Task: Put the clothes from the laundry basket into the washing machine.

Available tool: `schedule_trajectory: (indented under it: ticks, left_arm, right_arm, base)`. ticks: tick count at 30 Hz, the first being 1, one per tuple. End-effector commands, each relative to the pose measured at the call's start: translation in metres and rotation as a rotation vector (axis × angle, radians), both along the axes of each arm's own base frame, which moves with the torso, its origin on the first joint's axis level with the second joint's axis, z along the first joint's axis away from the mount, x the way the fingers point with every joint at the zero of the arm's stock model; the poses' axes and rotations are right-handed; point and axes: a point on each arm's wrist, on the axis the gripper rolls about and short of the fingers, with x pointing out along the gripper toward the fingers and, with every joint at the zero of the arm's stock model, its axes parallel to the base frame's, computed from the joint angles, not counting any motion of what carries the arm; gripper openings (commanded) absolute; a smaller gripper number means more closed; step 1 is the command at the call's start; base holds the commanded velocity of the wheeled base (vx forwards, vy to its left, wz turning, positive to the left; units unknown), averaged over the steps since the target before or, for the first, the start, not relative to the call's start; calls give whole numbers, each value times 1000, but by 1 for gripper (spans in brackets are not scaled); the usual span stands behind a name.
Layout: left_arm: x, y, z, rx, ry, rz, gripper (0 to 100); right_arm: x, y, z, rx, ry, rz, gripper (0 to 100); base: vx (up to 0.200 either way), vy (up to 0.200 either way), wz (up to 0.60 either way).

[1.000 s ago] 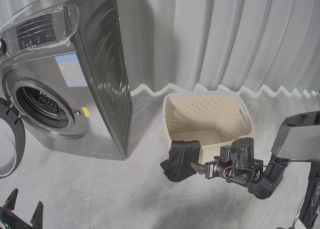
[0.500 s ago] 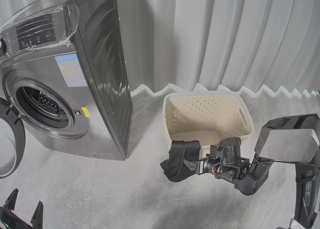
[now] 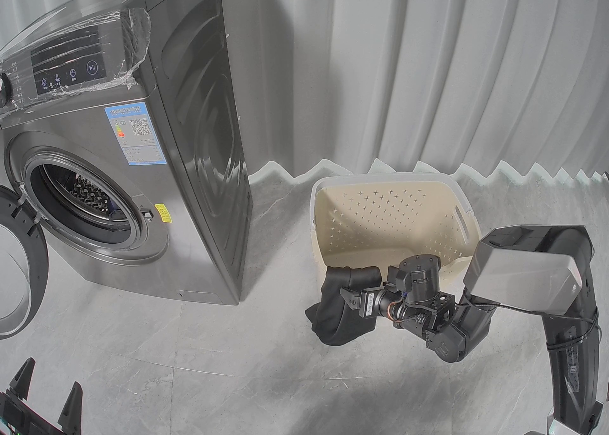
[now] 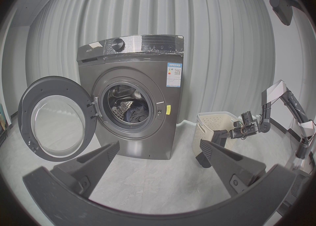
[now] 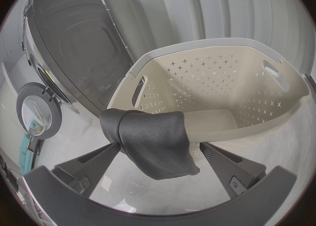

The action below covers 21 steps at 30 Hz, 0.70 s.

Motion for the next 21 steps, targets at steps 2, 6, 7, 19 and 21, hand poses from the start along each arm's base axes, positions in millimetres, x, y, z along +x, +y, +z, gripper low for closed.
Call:
schedule_trajectory:
  ticks: [2,6,7,19,21]
  left_arm:
    - [0,0,-4,-1,0,1,100]
    - [0,0,-5,-1,1,0,100]
    - [0,0,-4,-3,0,0,100]
    - [0,0,-5,-3,1,1,100]
    - [0,0,-4,-4,0,1,100]
  right_arm:
    - [6,4,-1,7,-12,-1,100]
    - [8,6,-4,14,-20,-5,100]
    - [8,6,-5,13,-19,-5,100]
    - [6,9,0,38,-41,0,0]
    - [5,9,1,46,-48,1,0]
  base:
    - [0,0,0]
    - [0,0,0]
    - [0,0,0]
    - [0,0,0]
    - [0,0,0]
